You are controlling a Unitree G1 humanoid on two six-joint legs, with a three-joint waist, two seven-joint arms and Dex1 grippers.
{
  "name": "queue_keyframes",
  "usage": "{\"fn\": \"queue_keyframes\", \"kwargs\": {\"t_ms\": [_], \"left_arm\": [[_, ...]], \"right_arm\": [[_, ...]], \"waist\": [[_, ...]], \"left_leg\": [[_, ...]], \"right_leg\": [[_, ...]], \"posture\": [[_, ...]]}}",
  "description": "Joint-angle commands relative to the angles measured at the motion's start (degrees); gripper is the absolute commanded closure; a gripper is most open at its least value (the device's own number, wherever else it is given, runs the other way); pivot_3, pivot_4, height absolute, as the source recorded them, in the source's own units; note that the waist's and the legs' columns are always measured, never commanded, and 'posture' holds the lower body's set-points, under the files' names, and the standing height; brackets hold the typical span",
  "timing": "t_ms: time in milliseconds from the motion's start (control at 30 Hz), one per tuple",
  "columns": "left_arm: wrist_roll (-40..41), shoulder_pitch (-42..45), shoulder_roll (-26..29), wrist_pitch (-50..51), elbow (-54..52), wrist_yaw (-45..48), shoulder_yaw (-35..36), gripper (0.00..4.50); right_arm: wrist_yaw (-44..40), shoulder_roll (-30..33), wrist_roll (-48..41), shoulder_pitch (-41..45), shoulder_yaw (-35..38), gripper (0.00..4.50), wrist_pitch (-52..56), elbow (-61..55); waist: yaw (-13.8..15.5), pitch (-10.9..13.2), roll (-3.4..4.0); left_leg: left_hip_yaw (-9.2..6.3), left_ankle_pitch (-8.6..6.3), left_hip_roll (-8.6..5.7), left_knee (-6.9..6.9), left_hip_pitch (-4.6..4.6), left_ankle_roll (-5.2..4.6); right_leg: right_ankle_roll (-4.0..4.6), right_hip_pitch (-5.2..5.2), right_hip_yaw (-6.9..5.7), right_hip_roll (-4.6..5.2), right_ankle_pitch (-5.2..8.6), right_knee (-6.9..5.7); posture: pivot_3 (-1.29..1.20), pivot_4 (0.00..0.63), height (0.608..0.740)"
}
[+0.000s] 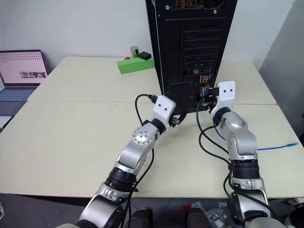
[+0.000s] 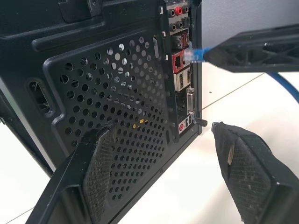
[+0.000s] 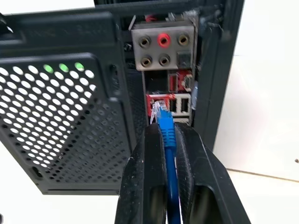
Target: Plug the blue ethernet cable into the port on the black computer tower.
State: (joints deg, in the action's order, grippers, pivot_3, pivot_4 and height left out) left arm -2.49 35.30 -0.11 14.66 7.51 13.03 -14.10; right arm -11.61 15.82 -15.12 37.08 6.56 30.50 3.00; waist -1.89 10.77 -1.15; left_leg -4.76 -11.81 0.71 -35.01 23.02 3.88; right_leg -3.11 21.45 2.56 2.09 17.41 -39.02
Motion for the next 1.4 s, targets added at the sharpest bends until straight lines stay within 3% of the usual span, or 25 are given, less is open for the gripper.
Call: {"fn": "queue_keyframes", "kwargs": {"t_ms": [33,1400], "left_arm": [[-0.4,0.87,-0.54,-0.49,-2.04,-0.26,0.34,1.04],[0.37,0.15,-1.28,1.06,-2.96,0.16,0.45,1.04]], "right_arm": [[-0.79,0.19,0.23,2.17,0.15,4.49,-1.36,-0.64],[0.58,-0.72,0.67,3.65,0.55,4.49,0.52,0.02]], "waist": [[0.0,0.0,0.0],[0.0,0.0,0.0]], "left_leg": [[0.0,0.0,0.0,0.0,0.0,0.0],[0.0,0.0,0.0,0.01,0.0,0.0]], "right_leg": [[0.0,0.0,0.0,0.0,0.0,0.0],[0.0,0.0,0.0,0.0,0.0,0.01]], "posture": [[0.0,0.15,0.74],[0.0,0.15,0.74]]}}
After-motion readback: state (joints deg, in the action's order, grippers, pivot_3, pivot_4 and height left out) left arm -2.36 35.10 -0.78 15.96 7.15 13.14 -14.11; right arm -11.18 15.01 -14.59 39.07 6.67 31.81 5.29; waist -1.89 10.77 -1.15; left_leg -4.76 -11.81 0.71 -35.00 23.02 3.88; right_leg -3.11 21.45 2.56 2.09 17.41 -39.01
